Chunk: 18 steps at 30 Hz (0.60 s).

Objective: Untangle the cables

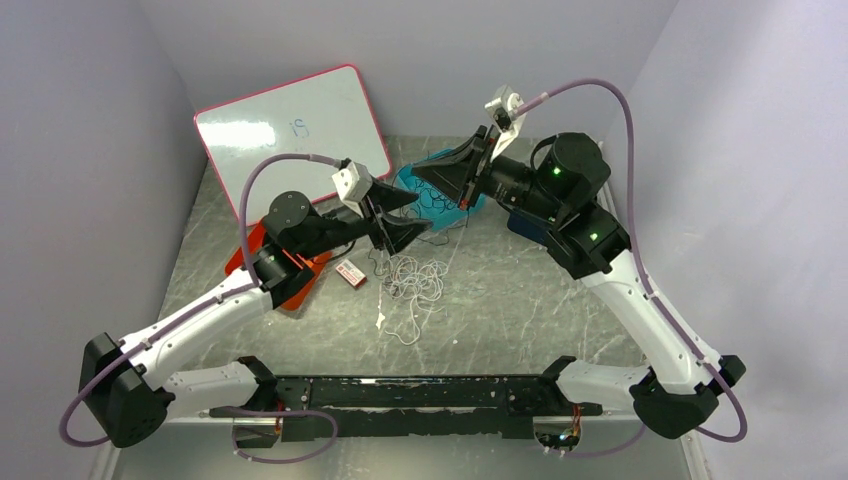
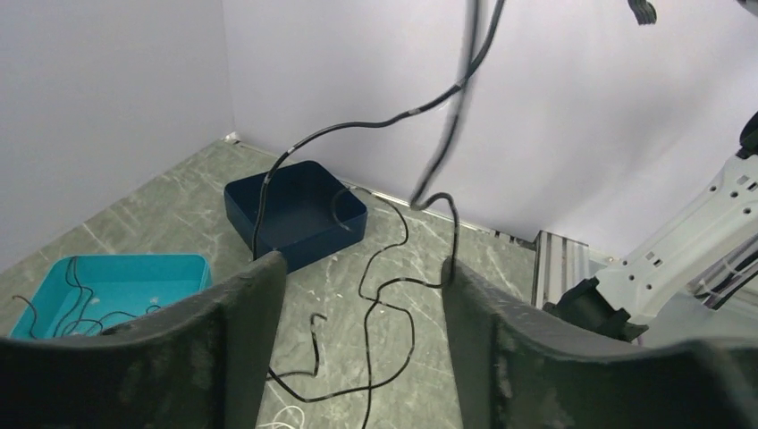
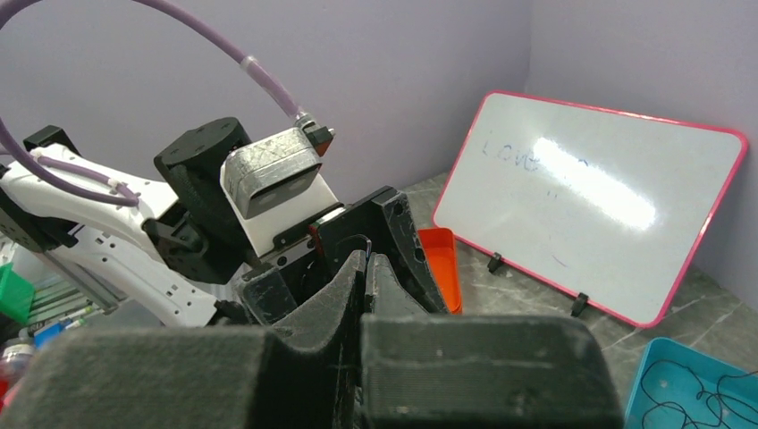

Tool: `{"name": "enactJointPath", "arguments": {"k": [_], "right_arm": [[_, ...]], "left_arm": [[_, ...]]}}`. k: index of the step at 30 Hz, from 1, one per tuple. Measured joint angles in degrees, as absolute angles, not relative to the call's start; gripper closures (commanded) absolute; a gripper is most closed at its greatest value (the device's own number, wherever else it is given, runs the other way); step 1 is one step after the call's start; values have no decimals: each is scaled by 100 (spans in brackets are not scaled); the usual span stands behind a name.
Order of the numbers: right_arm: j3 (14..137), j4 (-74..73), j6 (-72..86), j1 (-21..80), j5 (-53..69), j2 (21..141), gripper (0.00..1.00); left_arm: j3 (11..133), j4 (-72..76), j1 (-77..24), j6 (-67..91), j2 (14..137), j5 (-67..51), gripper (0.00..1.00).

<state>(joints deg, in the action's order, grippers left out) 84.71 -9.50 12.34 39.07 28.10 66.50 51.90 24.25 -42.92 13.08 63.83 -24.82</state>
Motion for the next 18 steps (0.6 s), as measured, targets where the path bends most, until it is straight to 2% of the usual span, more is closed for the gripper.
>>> {"name": "enactJointPath", "arguments": {"k": [2, 7, 13, 18], "right_arm": [[8453, -952, 1238, 3907, 2803, 6652, 100], [8385, -945, 1240, 3907, 2783, 6646, 100], [8232, -928, 1243, 3907, 2766, 6628, 100], [8182, -930, 1236, 3907, 2711, 6613, 98]], "left_arm": [[5190, 2421, -4292, 1332, 6394, -2432, 50], [5190, 2421, -4292, 1356, 6388, -2263, 64], [5190, 2390, -4292, 1347, 6316, -2095, 92], [5190, 2331, -4292, 1328, 6230, -1981, 93]]}}
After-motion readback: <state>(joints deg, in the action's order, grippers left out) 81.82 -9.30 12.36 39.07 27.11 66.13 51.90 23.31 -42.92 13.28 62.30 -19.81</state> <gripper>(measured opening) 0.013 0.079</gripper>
